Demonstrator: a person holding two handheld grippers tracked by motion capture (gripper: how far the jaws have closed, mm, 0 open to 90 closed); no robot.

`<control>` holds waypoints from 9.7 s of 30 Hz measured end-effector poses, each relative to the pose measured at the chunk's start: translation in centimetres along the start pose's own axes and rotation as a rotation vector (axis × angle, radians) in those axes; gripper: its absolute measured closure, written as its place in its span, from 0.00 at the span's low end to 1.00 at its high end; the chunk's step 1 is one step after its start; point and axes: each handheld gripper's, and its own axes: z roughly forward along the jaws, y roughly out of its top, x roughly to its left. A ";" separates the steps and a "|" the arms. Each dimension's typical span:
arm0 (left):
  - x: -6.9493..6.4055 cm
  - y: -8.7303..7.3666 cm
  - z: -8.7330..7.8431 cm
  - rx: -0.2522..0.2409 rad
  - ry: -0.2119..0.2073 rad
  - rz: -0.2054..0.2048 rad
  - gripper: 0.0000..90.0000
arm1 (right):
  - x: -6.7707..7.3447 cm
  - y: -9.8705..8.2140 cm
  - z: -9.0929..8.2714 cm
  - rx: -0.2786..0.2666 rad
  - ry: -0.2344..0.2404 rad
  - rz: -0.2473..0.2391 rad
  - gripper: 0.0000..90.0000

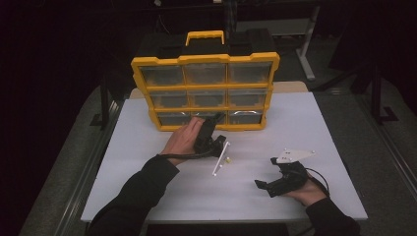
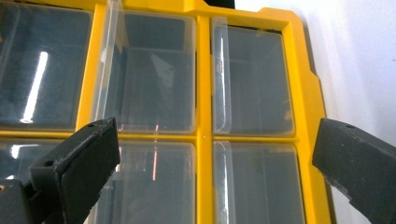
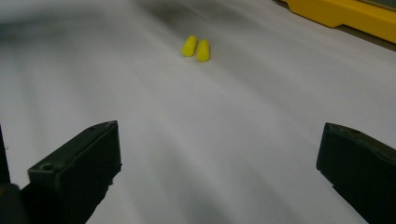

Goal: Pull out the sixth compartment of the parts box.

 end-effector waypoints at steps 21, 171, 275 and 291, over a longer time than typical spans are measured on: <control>2.4 0.9 1.8 -0.019 0.038 0.025 0.00 | 0.0 0.0 -0.1 -0.006 0.001 0.001 0.00; 6.6 3.4 5.5 0.164 0.122 0.055 0.88 | -0.1 0.0 -0.2 -0.017 -0.001 0.006 0.00; 5.1 6.7 -1.1 0.072 0.127 0.088 0.88 | 0.0 0.0 -0.2 -0.015 -0.004 0.006 0.00; 4.7 6.9 -1.6 0.063 0.128 0.096 0.88 | 0.0 0.0 -0.2 -0.014 -0.003 0.007 0.00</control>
